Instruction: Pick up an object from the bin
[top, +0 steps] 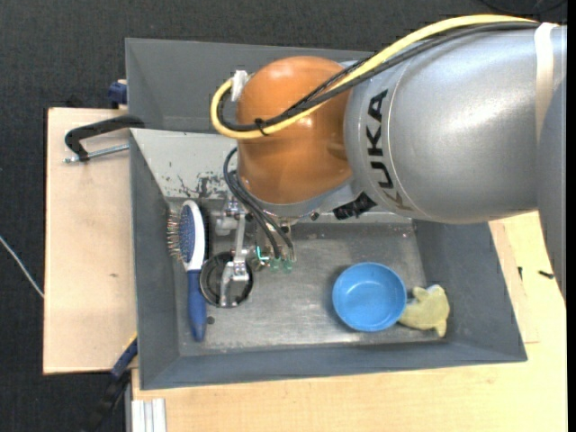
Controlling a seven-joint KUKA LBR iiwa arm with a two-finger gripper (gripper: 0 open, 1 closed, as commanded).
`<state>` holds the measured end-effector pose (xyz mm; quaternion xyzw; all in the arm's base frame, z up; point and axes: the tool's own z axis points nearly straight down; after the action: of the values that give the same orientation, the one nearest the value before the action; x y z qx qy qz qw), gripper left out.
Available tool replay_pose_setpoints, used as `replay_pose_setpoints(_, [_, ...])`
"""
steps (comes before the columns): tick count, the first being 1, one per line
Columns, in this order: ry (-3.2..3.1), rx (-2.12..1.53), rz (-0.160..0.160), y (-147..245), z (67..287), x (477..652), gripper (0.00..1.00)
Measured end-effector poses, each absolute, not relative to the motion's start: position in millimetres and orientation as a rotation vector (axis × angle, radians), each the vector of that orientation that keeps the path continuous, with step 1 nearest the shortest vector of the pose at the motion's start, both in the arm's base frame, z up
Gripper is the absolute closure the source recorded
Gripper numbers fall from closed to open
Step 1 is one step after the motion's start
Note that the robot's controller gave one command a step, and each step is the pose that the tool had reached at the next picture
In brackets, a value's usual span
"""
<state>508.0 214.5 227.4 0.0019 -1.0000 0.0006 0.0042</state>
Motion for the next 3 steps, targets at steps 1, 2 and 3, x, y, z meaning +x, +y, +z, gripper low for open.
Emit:
replay_pose_setpoints(1, [-3.139, 0.209, -0.003, 178.8, 84.2, 573.1, 0.0])
replay_pose_setpoints(2, [-3.038, 0.804, -0.019, 120.9, 78.1, 602.0, 0.0])
replay_pose_setpoints(3, [-3.031, 0.862, -0.001, 104.4, 103.1, 601.5, 0.0])
